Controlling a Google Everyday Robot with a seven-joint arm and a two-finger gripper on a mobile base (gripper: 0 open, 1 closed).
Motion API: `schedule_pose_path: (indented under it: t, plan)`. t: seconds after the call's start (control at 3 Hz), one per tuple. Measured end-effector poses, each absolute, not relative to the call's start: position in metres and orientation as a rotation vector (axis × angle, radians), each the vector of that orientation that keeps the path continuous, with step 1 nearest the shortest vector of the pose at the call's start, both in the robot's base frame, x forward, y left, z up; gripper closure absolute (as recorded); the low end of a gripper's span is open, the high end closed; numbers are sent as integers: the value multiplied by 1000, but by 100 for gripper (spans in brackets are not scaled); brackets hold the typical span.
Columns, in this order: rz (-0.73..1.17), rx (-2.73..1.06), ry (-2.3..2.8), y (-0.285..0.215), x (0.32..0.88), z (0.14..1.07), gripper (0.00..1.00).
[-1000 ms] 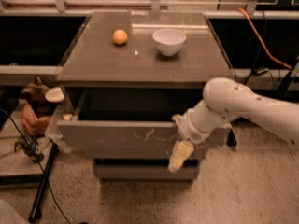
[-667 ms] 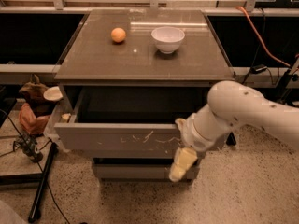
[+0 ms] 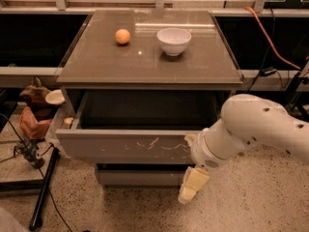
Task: Open top drawer
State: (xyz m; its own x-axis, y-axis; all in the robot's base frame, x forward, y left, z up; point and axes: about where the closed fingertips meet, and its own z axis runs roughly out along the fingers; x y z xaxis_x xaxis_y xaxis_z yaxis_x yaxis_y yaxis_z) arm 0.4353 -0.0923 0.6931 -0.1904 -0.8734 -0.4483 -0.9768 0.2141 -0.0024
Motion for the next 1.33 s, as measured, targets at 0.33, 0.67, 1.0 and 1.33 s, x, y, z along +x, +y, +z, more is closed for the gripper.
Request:
schedule_pose_path:
  t: [0.33,0.67,1.0,1.33]
  plan:
    - [377,-1723,2115,-94,451,694,0]
    - [329,-1713,2071,-97,483,694,0]
    - [322,-1724,2066,-97,511,685,0]
    - [372,-1750,2083,-92,527,661,0]
